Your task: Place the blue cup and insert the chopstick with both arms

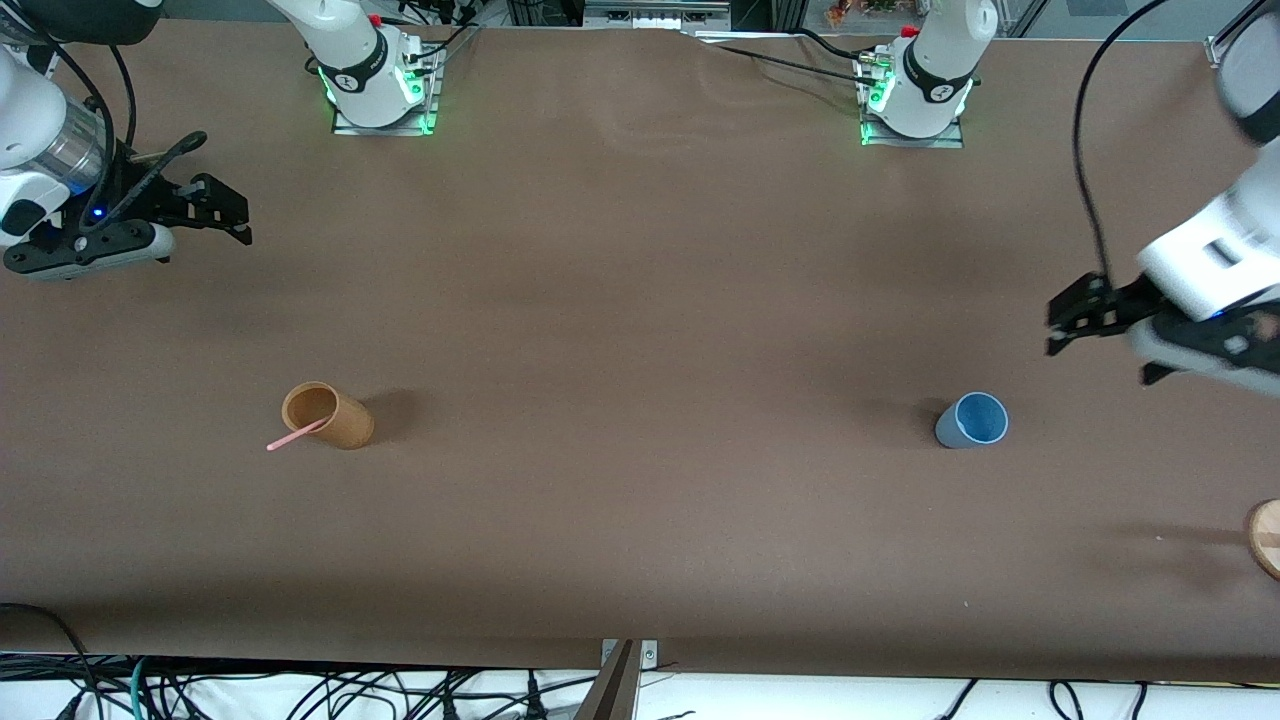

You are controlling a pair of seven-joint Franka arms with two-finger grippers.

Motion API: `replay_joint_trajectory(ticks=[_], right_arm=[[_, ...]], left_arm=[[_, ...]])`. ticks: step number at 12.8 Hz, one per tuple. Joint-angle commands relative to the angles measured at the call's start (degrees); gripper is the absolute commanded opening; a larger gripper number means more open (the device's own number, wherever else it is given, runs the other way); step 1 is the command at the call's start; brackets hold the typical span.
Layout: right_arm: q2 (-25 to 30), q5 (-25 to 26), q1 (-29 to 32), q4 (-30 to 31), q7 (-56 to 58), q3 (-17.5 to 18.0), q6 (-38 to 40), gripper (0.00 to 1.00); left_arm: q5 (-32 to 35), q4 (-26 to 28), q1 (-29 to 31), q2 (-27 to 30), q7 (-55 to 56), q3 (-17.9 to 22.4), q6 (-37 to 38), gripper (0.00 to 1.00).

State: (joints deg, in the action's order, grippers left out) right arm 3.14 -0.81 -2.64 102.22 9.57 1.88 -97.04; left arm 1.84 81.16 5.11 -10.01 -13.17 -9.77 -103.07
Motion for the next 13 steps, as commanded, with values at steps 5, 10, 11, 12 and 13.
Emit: replay_joint_trajectory(ticks=[5, 10, 11, 12, 13], right_arm=[[4.0, 0.9, -0.3, 4.3, -2.8, 0.3, -2.1, 1.0], [4.0, 0.9, -0.3, 4.6, -2.9, 0.3, -1.7, 1.0], [4.0, 0.9, -0.3, 4.7, -2.9, 0.3, -1.7, 1.0], [4.0, 0.9, -0.4, 4.7, -2.9, 0.3, -1.7, 1.0], [4.0, 0.9, -0.5, 4.7, -2.9, 0.3, -1.9, 1.0]], left_arm=[[-2.9, 2.5, -5.3, 1.5, 7.1, 4.8, 9.6, 1.0], [-3.0, 2.0, -5.1, 0.4, 7.1, 4.8, 9.6, 1.0], [-3.0, 2.0, -5.1, 0.4, 7.1, 4.8, 9.6, 1.0], [-3.1, 2.0, -5.2, 0.4, 7.1, 4.7, 9.6, 1.0], [-3.0, 2.0, -5.2, 0.4, 7.1, 4.7, 9.6, 1.0]])
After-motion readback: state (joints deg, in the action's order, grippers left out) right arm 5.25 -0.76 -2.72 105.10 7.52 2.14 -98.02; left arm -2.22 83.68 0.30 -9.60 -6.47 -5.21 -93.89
